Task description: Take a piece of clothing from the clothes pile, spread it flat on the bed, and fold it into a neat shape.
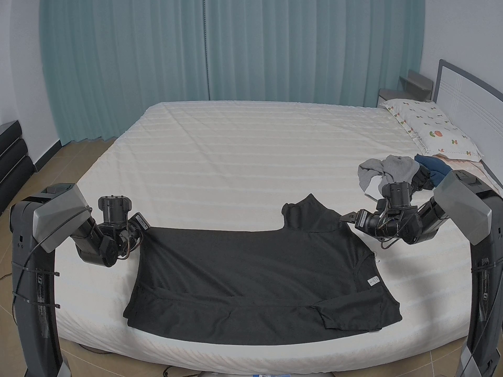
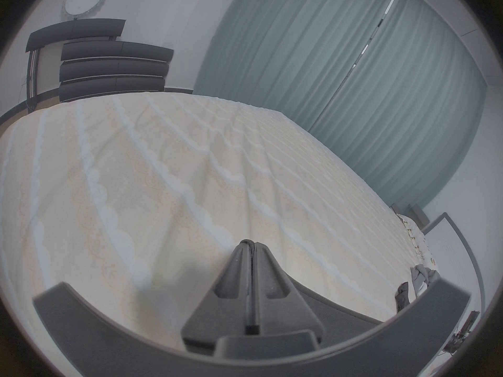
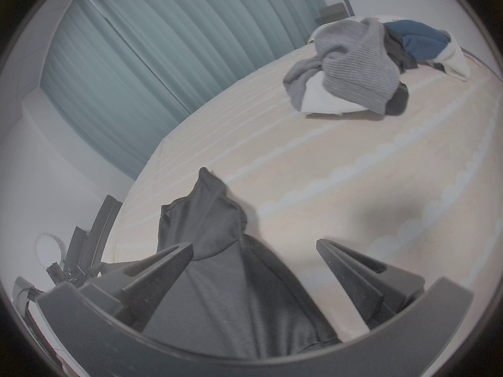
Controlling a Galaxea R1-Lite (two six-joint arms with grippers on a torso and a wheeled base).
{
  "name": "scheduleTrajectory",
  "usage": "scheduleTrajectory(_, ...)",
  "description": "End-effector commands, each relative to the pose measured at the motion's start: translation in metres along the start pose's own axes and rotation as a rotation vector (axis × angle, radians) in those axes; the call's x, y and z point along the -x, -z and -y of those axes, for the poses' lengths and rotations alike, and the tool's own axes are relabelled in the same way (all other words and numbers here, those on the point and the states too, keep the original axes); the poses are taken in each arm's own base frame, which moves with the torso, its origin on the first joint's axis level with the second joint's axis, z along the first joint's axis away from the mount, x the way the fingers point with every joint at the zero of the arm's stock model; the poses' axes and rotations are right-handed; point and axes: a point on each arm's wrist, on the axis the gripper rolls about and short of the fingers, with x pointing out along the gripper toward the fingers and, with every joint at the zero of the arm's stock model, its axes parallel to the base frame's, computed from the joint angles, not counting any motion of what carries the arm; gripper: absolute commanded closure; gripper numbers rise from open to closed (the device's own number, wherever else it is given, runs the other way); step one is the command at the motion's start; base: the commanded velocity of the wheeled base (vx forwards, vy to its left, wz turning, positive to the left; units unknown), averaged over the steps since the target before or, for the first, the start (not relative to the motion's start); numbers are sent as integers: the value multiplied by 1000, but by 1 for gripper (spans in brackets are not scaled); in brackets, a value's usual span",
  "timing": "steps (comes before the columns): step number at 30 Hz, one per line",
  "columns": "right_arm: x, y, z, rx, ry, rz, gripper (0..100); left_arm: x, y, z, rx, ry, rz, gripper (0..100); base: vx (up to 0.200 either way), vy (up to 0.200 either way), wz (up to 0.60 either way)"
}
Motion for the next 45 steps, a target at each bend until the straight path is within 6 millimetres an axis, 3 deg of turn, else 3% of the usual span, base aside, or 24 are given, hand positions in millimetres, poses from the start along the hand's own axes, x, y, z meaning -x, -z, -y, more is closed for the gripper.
scheduleTrajectory(1, 3, 0, 16, -28, 5, -19, 0, 0, 0, 0, -2, -2, -1, 100, 0, 0, 0)
scheduleTrajectory(15, 5, 17, 34, -135, -30, -119, 0, -1, 2, -2, -3, -6, -7, 100, 0, 0, 0)
scheduleTrajectory(16, 6, 18, 35, -139, -30, -121, 100, -1, 2, -2, -3, -6, -7, 100, 0, 0, 0)
scheduleTrajectory(30, 11, 12, 56, -209, 5, -108, 100, -1, 2, -1, -2, -4, -7, 100, 0, 0, 0)
scheduleTrajectory(45, 19, 8, 56, -197, 5, -92, 100, 0, 2, -1, -2, -7, -9, 100, 0, 0, 0)
